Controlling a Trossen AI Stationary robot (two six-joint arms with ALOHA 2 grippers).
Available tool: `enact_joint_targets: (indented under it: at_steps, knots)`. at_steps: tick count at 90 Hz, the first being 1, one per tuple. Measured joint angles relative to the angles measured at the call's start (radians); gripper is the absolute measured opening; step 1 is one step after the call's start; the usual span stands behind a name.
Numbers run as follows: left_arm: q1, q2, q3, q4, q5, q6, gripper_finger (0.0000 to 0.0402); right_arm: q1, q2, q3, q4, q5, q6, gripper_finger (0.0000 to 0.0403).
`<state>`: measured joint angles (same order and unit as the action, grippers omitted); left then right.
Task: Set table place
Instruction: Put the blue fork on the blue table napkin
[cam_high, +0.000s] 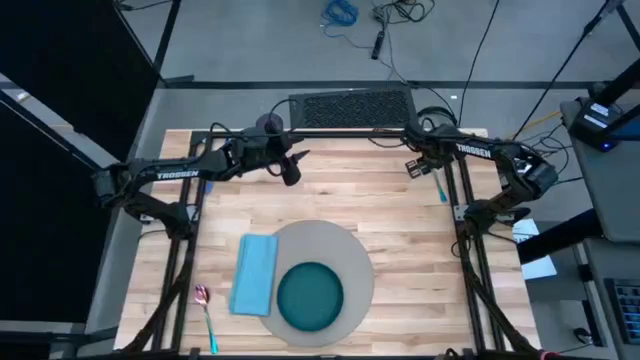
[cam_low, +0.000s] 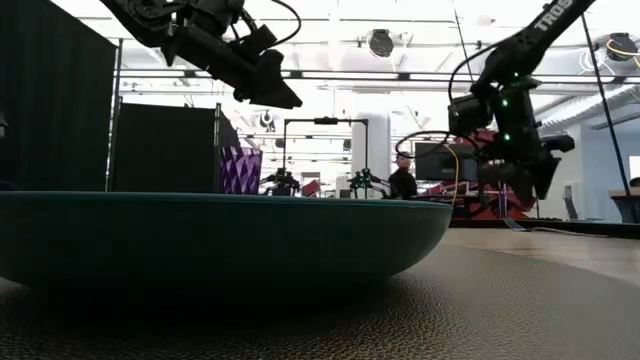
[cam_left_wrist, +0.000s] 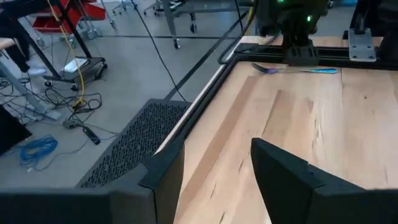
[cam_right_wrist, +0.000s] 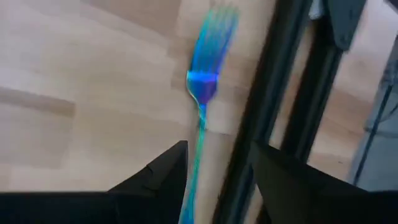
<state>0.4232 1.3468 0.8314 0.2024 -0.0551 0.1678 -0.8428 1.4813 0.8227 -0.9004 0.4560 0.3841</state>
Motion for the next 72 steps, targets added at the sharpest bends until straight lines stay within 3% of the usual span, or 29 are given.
enact_joint_targets:
  at_steps: [16,32,47,72]
  knots:
    - [0.0,0.0,0.0,-0.002,0.001,-0.005,0.0171,0.017,0.0,-0.076,0.089,0.043,-0.023,0.0166]
    - [-0.002,0.0,0.0,-0.001,0.034,-0.005,0.0171,0.014,0.0,-0.132,0.171,-0.014,-0.044,0.0166]
    - [-0.012,0.0,0.0,0.0,0.04,-0.005,0.0171,0.014,-0.002,-0.179,0.247,-0.003,-0.076,0.0166]
    - [-0.019,0.0,0.0,0.001,0.043,-0.005,0.0171,0.01,-0.003,-0.187,0.261,-0.038,-0.067,0.0166]
